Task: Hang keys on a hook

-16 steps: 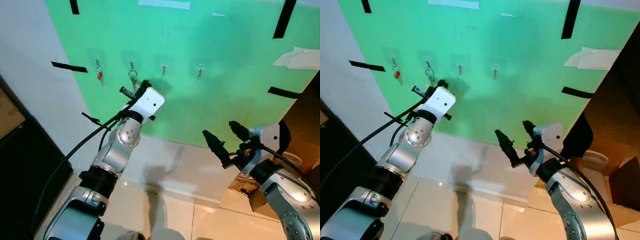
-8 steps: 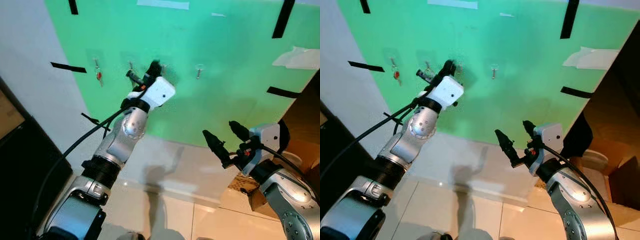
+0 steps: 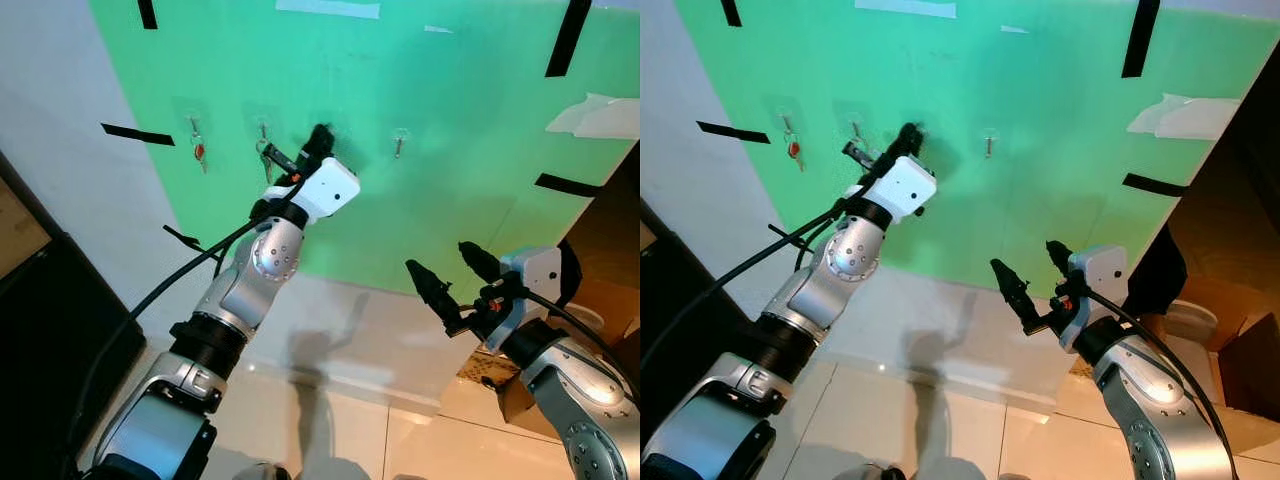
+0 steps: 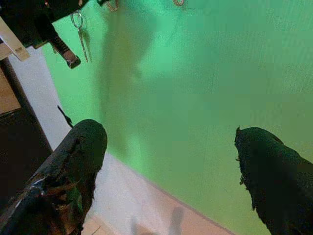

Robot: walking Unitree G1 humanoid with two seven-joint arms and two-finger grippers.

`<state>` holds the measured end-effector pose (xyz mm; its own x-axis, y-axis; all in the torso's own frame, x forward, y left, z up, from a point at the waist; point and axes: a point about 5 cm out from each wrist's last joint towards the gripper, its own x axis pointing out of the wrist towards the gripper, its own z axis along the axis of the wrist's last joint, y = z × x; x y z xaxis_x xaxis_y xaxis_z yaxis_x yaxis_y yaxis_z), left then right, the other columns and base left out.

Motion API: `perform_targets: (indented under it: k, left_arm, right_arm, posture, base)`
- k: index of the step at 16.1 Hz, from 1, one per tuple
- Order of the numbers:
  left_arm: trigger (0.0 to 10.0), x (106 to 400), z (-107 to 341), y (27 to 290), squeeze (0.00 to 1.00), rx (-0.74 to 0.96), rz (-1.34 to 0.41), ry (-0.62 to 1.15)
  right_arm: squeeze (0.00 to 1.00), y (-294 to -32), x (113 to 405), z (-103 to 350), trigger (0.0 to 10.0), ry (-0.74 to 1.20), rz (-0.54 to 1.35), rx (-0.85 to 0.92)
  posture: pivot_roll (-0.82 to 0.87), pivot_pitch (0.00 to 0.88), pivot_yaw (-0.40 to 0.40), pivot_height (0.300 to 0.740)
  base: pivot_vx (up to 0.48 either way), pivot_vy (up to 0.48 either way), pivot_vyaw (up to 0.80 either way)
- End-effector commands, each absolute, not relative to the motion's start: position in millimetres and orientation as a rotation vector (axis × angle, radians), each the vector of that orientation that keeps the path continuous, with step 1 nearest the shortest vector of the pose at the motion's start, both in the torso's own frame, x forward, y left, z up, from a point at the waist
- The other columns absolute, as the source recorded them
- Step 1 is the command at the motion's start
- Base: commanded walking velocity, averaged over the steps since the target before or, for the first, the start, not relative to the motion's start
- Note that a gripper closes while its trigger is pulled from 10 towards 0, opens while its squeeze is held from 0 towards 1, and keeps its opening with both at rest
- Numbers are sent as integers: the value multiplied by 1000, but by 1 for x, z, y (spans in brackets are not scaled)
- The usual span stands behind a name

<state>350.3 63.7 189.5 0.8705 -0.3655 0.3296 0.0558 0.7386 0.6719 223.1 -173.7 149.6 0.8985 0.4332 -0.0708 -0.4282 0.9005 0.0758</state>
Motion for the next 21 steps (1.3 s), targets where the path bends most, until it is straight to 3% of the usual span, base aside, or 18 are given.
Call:
perform_targets:
  k: [1,7,14,18,21]
  left_arm:
    - [10000,349,182,64,0,709,-266,-434]
    - [10000,346,160,69,0,783,-329,-344]
    - [10000,339,161,59,0,821,-412,-398]
    - [10000,333,181,54,0,790,-380,-557]
    - [10000,341,197,67,0,862,-224,-615]
  right_arm:
    - [0,-175,223,157,10000,57,452,53]
    - [0,-175,221,157,10000,59,449,56]
    - [0,-176,221,157,10000,60,445,57]
    - [0,-175,220,156,10000,60,444,57]
    - [0,-175,221,157,10000,58,448,60]
  posture:
    - [-246,0,31,740]
    - [-245,0,33,740]
    - [-247,0,34,740]
    - [-249,0,33,740]
    - [-247,0,31,740]
  base:
    - [0,0,0]
    - [0,0,0]
    - [0,0,0]
    - [0,0,0]
    - [0,0,0]
